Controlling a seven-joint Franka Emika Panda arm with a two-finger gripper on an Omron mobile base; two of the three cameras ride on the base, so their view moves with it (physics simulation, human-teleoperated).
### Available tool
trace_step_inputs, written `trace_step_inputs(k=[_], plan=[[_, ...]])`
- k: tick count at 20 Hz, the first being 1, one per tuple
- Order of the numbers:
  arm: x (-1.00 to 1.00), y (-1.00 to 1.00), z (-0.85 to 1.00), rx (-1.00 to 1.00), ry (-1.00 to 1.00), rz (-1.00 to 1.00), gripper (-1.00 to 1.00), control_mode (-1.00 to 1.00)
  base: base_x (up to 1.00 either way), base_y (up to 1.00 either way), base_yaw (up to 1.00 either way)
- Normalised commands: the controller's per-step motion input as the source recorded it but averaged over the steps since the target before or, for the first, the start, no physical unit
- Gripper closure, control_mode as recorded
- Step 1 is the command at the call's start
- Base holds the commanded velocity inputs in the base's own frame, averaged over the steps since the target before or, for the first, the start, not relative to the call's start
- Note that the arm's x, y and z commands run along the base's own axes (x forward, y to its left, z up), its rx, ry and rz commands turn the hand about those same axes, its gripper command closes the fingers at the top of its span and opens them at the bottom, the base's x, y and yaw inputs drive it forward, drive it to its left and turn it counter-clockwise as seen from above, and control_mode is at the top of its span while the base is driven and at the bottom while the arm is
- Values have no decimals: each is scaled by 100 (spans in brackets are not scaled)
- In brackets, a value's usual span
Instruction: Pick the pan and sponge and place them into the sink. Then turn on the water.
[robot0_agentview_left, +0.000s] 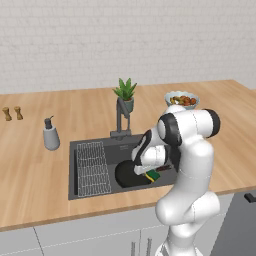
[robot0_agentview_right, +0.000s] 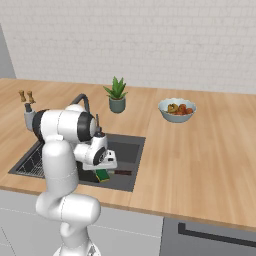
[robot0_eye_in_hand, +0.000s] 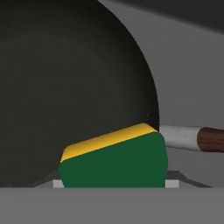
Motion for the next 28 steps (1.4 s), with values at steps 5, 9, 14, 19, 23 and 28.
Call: trace_step_inputs(k=[5, 9, 14, 19, 23, 28], plan=[[0, 0, 0, 0, 0, 0, -100, -100, 0, 0, 0], [-5, 0, 19, 0, 0, -1, -100, -100, 0, 0, 0], [-6, 0, 66, 2, -5, -3, -100, -100, 0, 0, 0], [-12, 0, 100, 10, -8, -6, -100, -100, 0, 0, 0], [-2, -2, 100, 10, 0, -12, -100, -100, 0, 0, 0], [1, -11, 100, 9, 0, -13, -100, -100, 0, 0, 0]])
